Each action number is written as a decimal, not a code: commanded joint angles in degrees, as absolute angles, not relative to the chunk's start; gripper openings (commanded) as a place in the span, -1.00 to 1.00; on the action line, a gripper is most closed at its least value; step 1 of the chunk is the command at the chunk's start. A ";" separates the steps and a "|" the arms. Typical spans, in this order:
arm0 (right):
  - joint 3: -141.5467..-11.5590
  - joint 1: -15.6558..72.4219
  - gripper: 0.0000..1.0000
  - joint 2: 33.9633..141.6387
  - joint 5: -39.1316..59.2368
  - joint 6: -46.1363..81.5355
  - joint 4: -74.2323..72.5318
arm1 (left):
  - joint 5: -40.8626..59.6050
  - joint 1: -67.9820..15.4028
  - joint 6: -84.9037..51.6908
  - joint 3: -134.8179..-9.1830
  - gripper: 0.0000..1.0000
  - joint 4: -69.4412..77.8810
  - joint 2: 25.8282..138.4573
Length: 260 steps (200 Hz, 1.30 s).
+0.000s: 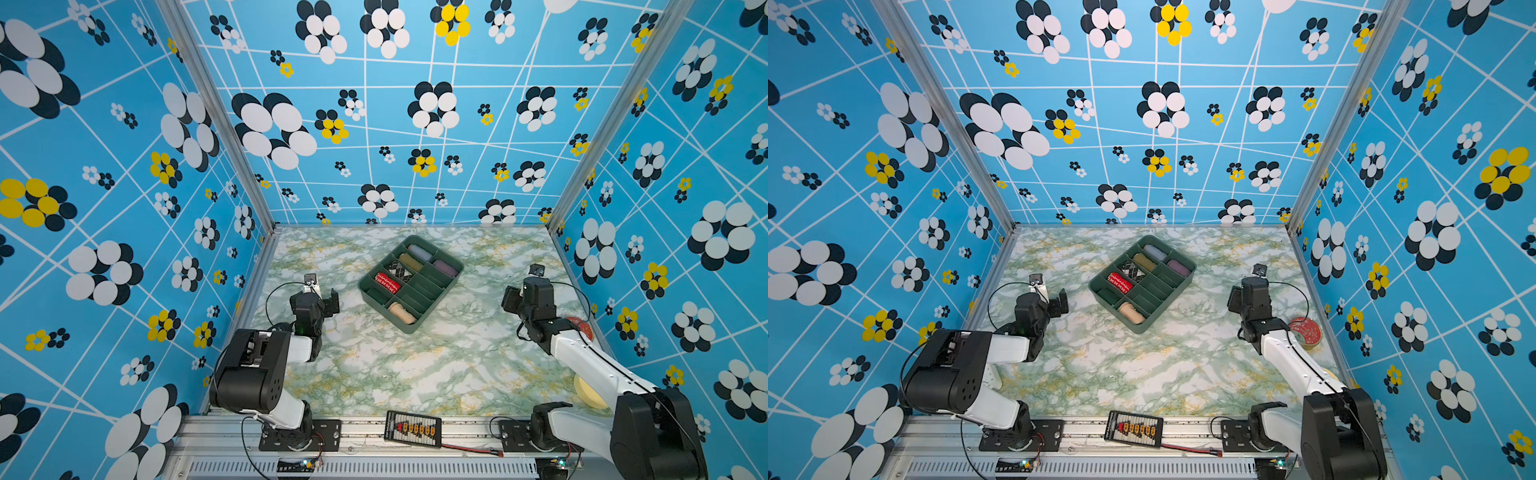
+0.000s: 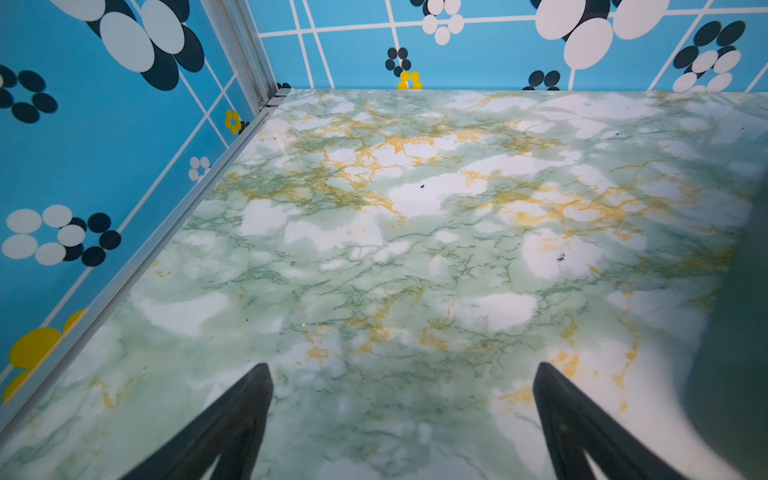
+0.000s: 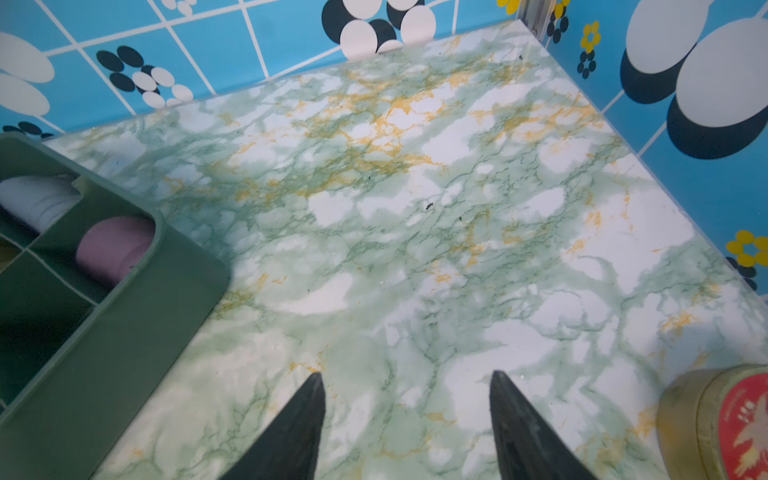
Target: Roll the socks
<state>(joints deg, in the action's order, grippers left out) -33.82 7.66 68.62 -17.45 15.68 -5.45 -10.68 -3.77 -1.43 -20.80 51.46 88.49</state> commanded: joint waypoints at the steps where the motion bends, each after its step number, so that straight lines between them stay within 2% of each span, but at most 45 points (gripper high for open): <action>1: -32.23 7.20 0.29 70.96 -23.76 12.94 -14.98 | -9.76 -3.52 -0.53 -21.27 0.98 53.67 88.43; 34: -29.10 7.16 0.29 75.18 -27.16 6.84 -28.20 | -9.76 -3.52 -0.52 -21.17 0.98 53.94 88.51; 88: -24.11 3.31 0.29 83.81 -23.60 4.34 -45.04 | -9.76 -3.53 -0.53 -21.16 0.98 53.96 88.51; 131: -23.38 1.88 0.30 86.52 -18.10 4.36 -48.29 | -9.76 -3.53 -0.53 -21.18 0.98 53.96 88.51; 157: -20.88 1.82 0.30 89.56 -13.63 2.13 -56.03 | -9.76 -3.52 -0.53 -21.16 0.98 53.96 88.51; 179: -21.33 1.84 0.31 89.15 -13.72 2.51 -54.42 | -9.75 -3.53 -0.53 -21.16 0.98 53.96 88.51; 187: -21.34 1.85 0.42 89.31 -13.80 2.43 -54.45 | -9.76 -3.52 -0.53 -21.18 0.98 53.92 88.51; 194: -21.45 1.85 0.62 89.29 -13.80 2.49 -54.07 | -9.76 -3.52 -0.52 -21.18 0.98 53.96 88.51; 199: -21.49 1.85 0.85 89.30 -13.80 2.51 -54.15 | -9.76 -3.57 -0.53 -21.18 0.98 53.96 88.51; 206: -21.51 1.84 0.97 89.30 -13.80 2.50 -54.16 | -9.76 -3.55 -0.53 -21.18 0.98 53.94 88.51; 260: -21.45 1.85 0.98 89.27 -13.93 2.39 -54.23 | -9.76 -3.52 -0.53 -21.27 0.98 53.92 88.51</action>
<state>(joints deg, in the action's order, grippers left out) -21.65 2.04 88.82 -14.39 2.68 -52.95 -10.28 -3.77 -1.23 -20.80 52.80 88.49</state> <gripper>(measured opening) 0.991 0.990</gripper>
